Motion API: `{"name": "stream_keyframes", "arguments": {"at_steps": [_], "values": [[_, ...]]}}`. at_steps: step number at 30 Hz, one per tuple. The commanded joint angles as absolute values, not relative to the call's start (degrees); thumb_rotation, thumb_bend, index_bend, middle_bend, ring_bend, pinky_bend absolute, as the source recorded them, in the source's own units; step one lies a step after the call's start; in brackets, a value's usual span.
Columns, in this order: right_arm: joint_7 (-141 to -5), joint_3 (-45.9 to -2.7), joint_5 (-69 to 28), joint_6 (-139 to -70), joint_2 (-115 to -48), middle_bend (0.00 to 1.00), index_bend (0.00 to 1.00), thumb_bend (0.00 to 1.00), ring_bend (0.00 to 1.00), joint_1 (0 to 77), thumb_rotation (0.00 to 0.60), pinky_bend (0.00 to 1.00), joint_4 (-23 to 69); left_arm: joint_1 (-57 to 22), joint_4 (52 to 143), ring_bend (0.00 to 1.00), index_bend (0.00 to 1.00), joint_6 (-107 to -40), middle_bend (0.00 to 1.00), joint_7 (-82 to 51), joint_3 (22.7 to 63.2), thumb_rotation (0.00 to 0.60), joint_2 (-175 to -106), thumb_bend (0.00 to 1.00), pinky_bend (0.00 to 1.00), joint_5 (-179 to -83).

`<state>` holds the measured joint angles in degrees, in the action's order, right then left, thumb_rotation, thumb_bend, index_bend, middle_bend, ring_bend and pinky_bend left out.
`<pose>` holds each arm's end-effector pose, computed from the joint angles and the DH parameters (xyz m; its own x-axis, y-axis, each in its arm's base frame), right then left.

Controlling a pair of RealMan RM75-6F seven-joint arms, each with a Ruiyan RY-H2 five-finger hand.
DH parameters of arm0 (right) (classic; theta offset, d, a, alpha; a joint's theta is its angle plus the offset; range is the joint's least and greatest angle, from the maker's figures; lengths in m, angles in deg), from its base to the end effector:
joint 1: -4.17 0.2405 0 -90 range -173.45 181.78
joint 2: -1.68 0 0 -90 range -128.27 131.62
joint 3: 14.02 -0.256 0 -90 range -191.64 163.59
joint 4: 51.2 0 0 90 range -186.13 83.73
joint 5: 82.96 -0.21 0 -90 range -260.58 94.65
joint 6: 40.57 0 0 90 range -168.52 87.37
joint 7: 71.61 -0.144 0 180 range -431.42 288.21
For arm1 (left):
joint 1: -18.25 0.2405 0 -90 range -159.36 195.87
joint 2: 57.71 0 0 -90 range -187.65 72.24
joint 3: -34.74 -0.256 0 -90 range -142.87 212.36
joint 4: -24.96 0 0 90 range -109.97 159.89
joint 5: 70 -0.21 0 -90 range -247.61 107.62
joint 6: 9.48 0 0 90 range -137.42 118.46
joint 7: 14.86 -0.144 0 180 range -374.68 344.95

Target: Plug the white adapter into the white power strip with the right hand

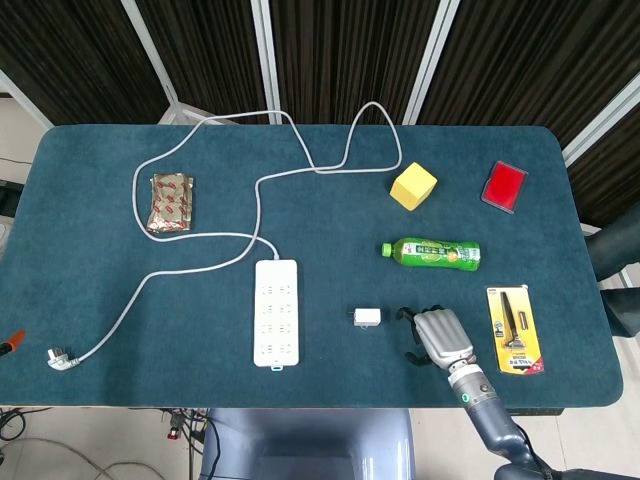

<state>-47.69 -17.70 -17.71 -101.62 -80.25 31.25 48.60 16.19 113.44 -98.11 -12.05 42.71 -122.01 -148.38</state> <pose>-0.2038 -0.2530 0.0031 0.3814 -0.3865 0.8397 -0.9217 -0.2281 0.3137 -0.3384 0.1814 0.1944 0.4016 -0.1397 0.9051 0.9108 0.1645 -0.3787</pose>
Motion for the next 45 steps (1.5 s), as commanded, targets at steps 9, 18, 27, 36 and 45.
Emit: {"name": "stream_keyframes", "arguments": {"at_steps": [9,18,27,36,45], "values": [[-46.69,-18.18,-20.09,-101.70,-81.48,0.66,0.33,0.28,0.51,31.78,0.600,0.35,48.58,16.15,113.48,0.00,0.11,-97.97,0.00,-12.05,42.72,0.600,-121.97,0.07,0.00,-148.30],[-46.45,-17.71,-20.96,-101.50,-81.65,0.67,0.33,0.28,0.51,31.94,0.600,0.35,48.27,16.12,113.47,0.00,0.11,-97.86,0.00,-12.10,42.72,0.600,-121.94,0.07,0.00,-148.22],[-47.32,-17.49,-20.04,-101.74,-81.76,0.67,0.33,0.28,0.51,31.98,0.600,0.35,48.35,16.12,113.48,0.00,0.11,-97.89,0.00,-12.17,42.74,0.600,-121.97,0.07,0.00,-148.17],[-47.38,-17.52,-20.12,-101.24,-82.18,0.67,0.33,0.28,0.51,32.50,0.600,0.35,48.22,16.13,113.51,0.00,0.11,-97.86,0.00,-12.06,42.71,0.600,-121.92,0.07,0.00,-148.20],[-46.66,-18.14,-20.66,-101.21,-82.99,0.67,0.33,0.28,0.51,33.33,0.600,0.35,47.89,16.15,113.59,0.00,0.11,-97.79,0.00,-11.97,42.69,0.600,-121.82,0.07,0.00,-148.17]]}}
